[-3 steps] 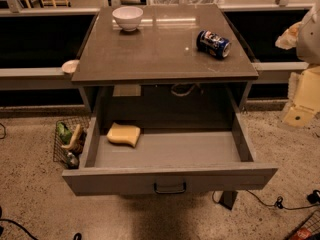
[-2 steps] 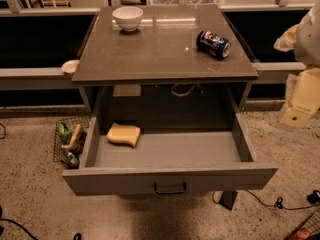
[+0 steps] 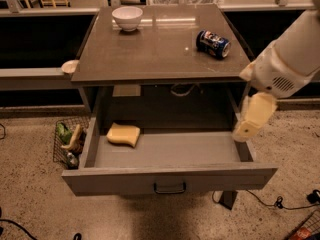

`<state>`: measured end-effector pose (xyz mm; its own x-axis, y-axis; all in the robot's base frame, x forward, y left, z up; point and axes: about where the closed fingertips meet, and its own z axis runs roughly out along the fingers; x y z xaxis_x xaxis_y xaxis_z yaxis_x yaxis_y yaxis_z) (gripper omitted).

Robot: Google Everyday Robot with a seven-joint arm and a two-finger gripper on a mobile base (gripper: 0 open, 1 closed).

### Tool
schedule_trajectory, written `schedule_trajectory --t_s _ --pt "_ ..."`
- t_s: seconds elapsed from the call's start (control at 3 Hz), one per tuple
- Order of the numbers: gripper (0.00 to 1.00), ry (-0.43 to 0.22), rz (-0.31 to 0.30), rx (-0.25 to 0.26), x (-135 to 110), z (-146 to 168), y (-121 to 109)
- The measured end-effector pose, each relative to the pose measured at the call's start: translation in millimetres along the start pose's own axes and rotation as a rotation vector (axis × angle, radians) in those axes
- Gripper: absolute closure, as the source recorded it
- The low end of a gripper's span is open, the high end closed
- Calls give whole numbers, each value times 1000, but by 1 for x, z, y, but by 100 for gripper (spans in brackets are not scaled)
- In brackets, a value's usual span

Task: Pick sponge from top drawer and place on counter

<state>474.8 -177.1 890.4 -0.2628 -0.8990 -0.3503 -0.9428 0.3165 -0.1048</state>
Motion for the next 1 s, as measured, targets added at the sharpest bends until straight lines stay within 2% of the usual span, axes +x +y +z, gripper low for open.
schedule_trajectory --t_s 0.33,0.67,1.0 --pt "0 -110 66 -48 -21 65 6" --pt "0 -249 90 -68 -60 119 5" --pt "0 -249 90 -68 -60 119 5"
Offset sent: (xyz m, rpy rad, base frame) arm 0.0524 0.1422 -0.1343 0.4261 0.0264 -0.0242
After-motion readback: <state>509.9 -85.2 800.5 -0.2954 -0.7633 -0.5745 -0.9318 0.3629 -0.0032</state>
